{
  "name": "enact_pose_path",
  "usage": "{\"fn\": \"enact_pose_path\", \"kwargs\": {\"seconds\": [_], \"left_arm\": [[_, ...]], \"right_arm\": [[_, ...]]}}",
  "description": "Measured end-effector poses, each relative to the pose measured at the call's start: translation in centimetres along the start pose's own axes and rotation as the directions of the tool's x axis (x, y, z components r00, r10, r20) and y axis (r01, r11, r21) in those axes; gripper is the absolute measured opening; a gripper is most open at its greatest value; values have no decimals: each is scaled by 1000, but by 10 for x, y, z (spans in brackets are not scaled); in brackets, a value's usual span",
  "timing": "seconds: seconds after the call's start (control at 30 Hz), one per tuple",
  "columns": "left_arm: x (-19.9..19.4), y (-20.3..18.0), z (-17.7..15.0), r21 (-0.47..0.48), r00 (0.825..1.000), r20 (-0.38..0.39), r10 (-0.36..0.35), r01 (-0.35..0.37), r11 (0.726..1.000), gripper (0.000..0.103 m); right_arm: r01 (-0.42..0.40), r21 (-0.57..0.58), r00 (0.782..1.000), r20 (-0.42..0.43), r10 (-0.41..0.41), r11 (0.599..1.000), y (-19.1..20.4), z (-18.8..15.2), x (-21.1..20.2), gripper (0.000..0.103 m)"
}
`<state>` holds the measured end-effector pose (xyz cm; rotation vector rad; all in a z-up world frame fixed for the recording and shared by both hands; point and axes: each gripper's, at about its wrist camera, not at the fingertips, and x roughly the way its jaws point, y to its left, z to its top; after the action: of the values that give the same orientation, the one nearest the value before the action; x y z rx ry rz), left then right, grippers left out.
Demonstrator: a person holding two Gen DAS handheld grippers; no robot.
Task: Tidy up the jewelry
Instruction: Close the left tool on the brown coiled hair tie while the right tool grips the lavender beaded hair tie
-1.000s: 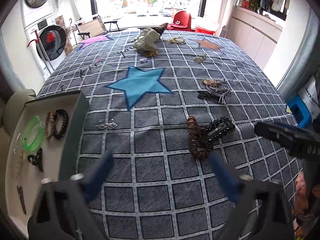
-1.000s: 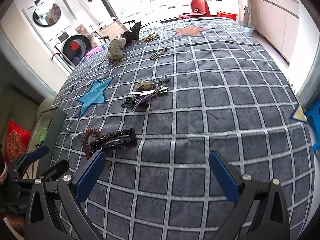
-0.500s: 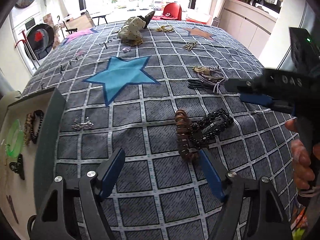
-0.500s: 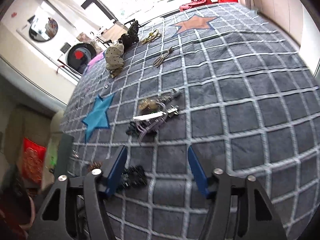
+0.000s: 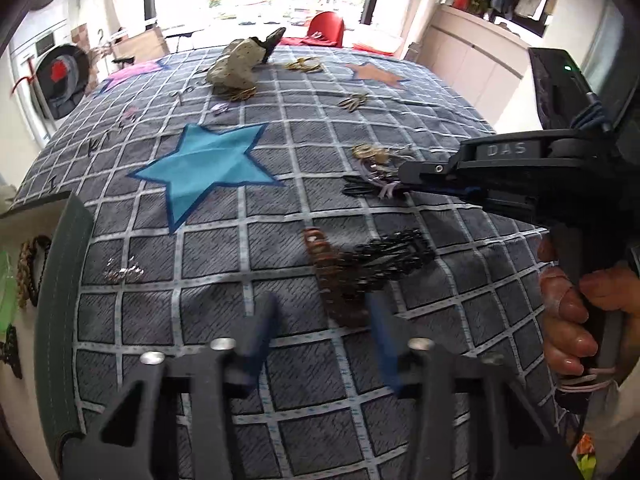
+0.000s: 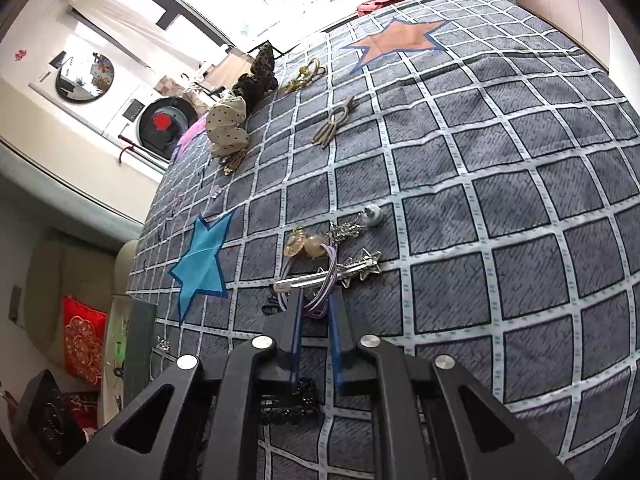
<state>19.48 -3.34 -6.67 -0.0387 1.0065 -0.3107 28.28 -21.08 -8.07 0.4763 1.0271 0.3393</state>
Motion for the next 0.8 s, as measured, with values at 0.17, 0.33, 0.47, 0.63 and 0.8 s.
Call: {"fn": "enact_pose_path", "kwargs": {"seconds": [0.17, 0.33, 0.47, 0.63, 0.8], "left_arm": [[-4, -3, 1, 10, 1000, 19, 6, -6, 1000, 13], [-14, 6, -4, -4, 999, 35, 33, -33, 999, 13], [-22, 13, -10, -4, 997, 44, 57, -57, 998, 13], [-33, 19, -14, -9, 994, 61, 90, -89, 996, 13], [-42, 18, -18, 30, 980, 103, 171, -175, 984, 13]], "right_arm": [[7, -22, 1000, 28, -7, 1000, 1, 0, -11, 5], [19, -59, 999, 34, -17, 998, 0, -9, -26, 5], [27, -63, 999, 37, -24, 998, -6, -18, -35, 5], [42, -75, 999, 36, -39, 996, -11, -30, -46, 5], [95, -116, 995, 26, -93, 989, -14, -42, -51, 5]]}}
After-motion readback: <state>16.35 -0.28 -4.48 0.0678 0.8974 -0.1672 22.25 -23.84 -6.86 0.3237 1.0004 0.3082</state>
